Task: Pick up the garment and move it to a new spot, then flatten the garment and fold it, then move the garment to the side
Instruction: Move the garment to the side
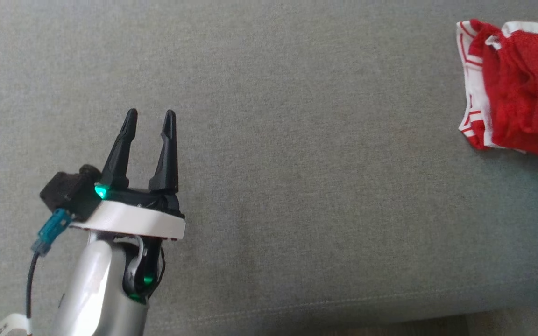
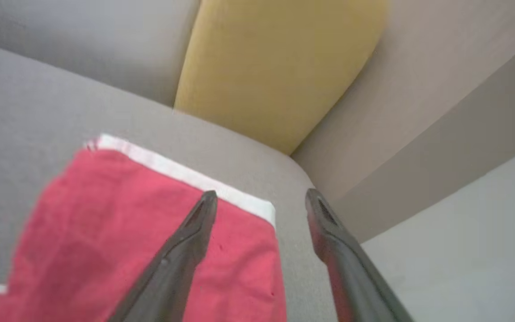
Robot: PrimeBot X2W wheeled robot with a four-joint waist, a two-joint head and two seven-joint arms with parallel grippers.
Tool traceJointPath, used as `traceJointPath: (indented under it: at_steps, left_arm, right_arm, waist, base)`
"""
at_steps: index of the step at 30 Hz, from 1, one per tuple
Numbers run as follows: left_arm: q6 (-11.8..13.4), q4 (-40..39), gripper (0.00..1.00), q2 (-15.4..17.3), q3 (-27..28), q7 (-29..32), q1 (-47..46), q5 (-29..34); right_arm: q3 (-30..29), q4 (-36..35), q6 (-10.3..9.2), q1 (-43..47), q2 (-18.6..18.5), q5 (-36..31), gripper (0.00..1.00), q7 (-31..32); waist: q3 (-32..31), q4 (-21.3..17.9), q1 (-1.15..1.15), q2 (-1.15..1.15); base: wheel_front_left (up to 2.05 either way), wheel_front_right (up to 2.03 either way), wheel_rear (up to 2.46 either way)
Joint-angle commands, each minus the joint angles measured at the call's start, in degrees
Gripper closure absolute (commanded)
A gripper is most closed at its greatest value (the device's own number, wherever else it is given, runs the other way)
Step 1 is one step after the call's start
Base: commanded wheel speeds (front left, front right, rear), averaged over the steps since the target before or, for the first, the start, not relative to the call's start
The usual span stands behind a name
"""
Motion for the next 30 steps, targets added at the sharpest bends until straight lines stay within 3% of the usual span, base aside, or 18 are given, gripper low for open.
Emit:
traceJointPath:
  at_steps: [1,8,20,28,30]
  left_arm:
    - [-0.14,-1.84,0.0,0.51,2.03,-0.34,-1.1,0.39]
    - [0.29,-2.49,0.0,0.51,2.54,-0.34,0.89,0.29]
    - [1.85,-5.05,0.0,0.51,2.41,-0.34,5.95,0.41]
    - [2.97,-3.83,0.0,0.51,1.32,-0.34,9.71,1.34]
    - [3.54,-3.33,0.0,0.51,0.96,-0.34,10.57,0.74]
  right_arm:
    - [0.29,-3.03,0.36,-1.28,0.03,0.55,0.0,-1.16]
    - [2.46,-9.71,0.36,1.43,9.28,4.37,0.0,-6.2]
    - [5.67,-18.21,0.36,16.62,23.41,9.37,0.0,-14.61]
    - [5.68,-18.54,0.36,25.01,26.62,8.42,0.0,-17.79]
    - [5.43,-19.14,0.36,28.25,26.73,11.01,0.0,-18.76]
  waist:
    - [-1.22,-0.2,0.0,0.0]
    - [-6.84,-0.57,0.0,0.0]
    - [-15.11,-1.03,0.0,0.0]
    - [-17.54,-1.33,0.0,0.0]
    - [-17.83,-1.12,0.0,0.0]
  base:
    - [0.0,0.0,0.0]
    - [0.0,0.0,0.0]
    - [0.0,0.0,0.0]
    - [0.0,0.0,0.0]
    - [0.0,0.0,0.0]
